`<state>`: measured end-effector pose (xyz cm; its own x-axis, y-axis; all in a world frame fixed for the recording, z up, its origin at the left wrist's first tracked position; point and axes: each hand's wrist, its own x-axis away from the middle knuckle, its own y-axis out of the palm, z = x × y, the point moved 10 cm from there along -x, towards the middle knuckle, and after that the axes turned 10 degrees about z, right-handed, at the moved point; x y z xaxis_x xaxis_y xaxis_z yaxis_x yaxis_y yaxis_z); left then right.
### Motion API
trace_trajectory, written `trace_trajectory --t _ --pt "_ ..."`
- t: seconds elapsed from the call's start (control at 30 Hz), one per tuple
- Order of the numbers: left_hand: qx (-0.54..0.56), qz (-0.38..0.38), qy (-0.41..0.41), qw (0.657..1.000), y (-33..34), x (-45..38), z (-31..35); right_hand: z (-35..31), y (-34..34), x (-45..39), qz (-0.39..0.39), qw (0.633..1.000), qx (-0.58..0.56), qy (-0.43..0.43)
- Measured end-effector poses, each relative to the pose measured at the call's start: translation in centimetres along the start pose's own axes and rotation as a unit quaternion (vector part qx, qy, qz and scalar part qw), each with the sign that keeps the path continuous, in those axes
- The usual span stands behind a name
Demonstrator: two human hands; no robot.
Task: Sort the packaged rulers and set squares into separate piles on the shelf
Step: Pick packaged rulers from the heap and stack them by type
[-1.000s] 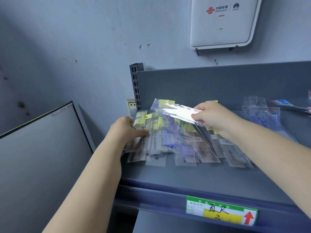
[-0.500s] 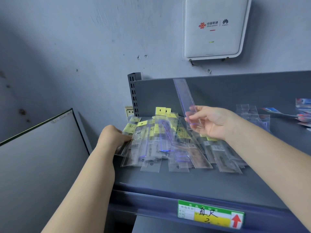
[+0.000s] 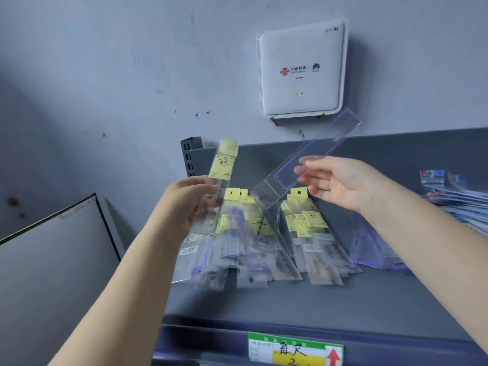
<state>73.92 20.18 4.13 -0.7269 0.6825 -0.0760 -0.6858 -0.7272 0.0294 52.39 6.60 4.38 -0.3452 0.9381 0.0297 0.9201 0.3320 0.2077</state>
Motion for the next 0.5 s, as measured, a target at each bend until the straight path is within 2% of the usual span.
trace_trajectory --t 0.1,0.23,0.33,0.5 --pt "0.021 -0.085 -0.027 0.996 4.6 1.0 0.1 -1.7 -2.9 0.3 0.036 0.996 0.055 -0.061" --pt "0.02 -0.146 -0.039 0.988 9.2 2.0 0.0 -3.4 -7.2 1.0 0.101 0.983 0.102 -0.116" --pt "-0.004 -0.16 -0.037 0.986 11.6 2.5 -0.6 -4.0 -10.2 1.5 0.135 0.977 0.106 -0.128" --pt "-0.05 -0.162 -0.062 0.984 14.1 2.9 -2.9 -5.0 -12.7 2.0 0.132 0.96 0.159 -0.19"
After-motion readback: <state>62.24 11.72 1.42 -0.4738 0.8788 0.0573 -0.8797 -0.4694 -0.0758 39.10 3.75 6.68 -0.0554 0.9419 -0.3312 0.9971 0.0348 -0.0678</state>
